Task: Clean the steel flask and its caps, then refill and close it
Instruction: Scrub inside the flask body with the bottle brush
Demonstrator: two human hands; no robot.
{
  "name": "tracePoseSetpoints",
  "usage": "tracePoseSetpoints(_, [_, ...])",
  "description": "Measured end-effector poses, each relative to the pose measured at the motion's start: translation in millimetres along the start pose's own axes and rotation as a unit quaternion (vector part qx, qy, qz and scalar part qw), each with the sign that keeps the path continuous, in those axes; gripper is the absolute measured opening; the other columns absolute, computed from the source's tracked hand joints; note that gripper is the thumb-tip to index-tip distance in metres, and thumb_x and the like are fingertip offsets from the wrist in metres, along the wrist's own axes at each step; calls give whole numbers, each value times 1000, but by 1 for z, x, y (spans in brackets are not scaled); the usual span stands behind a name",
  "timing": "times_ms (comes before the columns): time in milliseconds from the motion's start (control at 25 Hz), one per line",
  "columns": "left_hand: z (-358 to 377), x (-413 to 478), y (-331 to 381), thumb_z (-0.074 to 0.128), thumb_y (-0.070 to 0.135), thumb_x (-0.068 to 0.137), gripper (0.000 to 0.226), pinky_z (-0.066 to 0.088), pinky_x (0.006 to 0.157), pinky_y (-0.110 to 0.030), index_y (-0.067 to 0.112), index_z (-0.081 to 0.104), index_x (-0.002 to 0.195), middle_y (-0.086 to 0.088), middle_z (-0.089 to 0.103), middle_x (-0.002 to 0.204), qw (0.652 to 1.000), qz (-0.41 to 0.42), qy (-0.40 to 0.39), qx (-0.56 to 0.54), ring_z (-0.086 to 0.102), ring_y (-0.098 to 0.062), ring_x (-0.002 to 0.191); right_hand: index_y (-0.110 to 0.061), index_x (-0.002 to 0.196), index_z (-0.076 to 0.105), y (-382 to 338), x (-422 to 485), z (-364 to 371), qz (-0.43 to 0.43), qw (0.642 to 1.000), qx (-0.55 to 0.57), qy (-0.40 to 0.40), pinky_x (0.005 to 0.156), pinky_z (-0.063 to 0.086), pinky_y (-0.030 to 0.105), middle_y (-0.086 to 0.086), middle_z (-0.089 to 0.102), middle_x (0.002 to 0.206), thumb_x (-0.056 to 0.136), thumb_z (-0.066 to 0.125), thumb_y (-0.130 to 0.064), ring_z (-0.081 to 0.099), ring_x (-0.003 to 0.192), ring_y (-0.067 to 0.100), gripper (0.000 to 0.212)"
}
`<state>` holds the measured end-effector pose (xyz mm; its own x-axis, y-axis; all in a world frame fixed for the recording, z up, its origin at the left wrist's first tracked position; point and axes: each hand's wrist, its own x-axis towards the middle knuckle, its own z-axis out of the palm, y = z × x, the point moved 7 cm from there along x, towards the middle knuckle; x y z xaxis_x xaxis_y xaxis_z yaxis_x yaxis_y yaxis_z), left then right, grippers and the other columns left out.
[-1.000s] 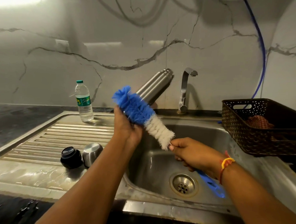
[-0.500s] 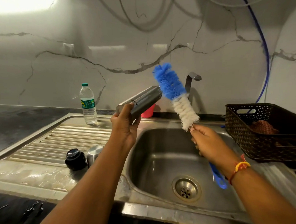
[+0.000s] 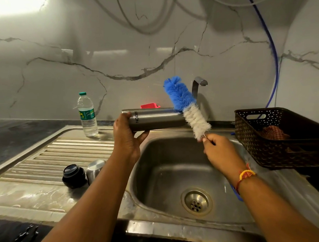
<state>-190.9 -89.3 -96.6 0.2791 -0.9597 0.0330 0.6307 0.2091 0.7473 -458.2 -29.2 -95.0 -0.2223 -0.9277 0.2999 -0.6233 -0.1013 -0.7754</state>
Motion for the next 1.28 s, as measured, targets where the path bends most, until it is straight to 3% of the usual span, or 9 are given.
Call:
tracePoseSetpoints(160, [-3, -1, 5, 61, 45, 98, 46, 63, 76, -42, 22, 49, 135, -14, 62, 129, 999, 21, 20, 38, 64, -29, 115, -18, 86, 65, 3, 2, -2, 30, 999, 24, 1, 55, 35, 30, 5, 56, 67, 102, 42, -25, 50, 62, 20, 29])
tracePoseSetpoints(280, [-2, -3, 5, 59, 52, 97, 50, 62, 72, -40, 22, 49, 136, -12, 63, 125, 999, 10, 31, 35, 65, -26, 111, -25, 86, 63, 5, 2, 3, 29, 998, 62, -10, 60, 49, 37, 3, 62, 75, 102, 44, -23, 58, 66, 20, 25])
tracePoseSetpoints(360, [-2, -4, 7, 56, 55, 98, 47, 58, 72, -36, 24, 49, 133, -10, 63, 122, 997, 12, 35, 72, 64, -23, 108, -27, 84, 60, 6, 2, 5, 34, 996, 75, -13, 56, 50, 31, 1, 65, 80, 102, 44, -21, 61, 68, 16, 24])
tracePoseSetpoints(560, [11, -8, 4, 57, 40, 101, 33, 60, 68, -32, 22, 50, 128, -13, 60, 120, 992, 7, -24, 123, 65, -32, 110, -23, 92, 62, 4, 0, -6, 25, 998, 49, 30, 54, 38, 24, 2, 70, 89, 99, 51, -32, 59, 71, 14, 16])
tracePoseSetpoints(720, [23, -19, -2, 55, 27, 102, 15, 61, 67, -34, 24, 54, 117, -15, 56, 121, 986, -5, -102, 134, 62, -33, 110, -19, 106, 66, 12, 2, -19, 41, 996, 46, 71, 62, 41, 25, 3, 70, 92, 95, 54, -47, 62, 85, 20, 33])
tracePoseSetpoints(840, [28, -21, -6, 53, 16, 100, 25, 62, 74, -42, 19, 57, 125, -18, 53, 127, 980, -22, -147, 136, 60, -38, 116, -18, 115, 64, 16, 4, -16, 30, 997, 43, 60, 57, 39, 18, 0, 66, 91, 92, 59, -49, 58, 78, 12, 39])
tracePoseSetpoints(960, [28, -19, -6, 51, 11, 100, 39, 61, 77, -45, 15, 52, 138, -22, 49, 136, 972, -23, -178, 154, 57, -42, 120, -17, 125, 58, 19, 7, -17, 36, 995, 45, 79, 60, 40, 21, -1, 61, 97, 89, 64, -48, 55, 81, 12, 48])
tracePoseSetpoints(1080, [27, -18, -6, 49, 13, 100, 42, 61, 78, -46, 19, 51, 141, -23, 46, 140, 963, -30, -205, 174, 56, -42, 120, -19, 133, 53, 22, 10, -19, 38, 995, 48, 80, 74, 43, 25, 0, 58, 108, 88, 65, -49, 55, 92, 15, 55])
tracePoseSetpoints(1280, [26, -23, -12, 58, 32, 98, 39, 60, 81, -45, 20, 57, 135, -23, 52, 140, 961, -86, -205, 165, 61, -40, 120, -23, 129, 57, 15, 11, -21, -36, 994, 65, 85, 82, 42, 24, -1, 65, 114, 91, 65, -38, 59, 104, 16, 42])
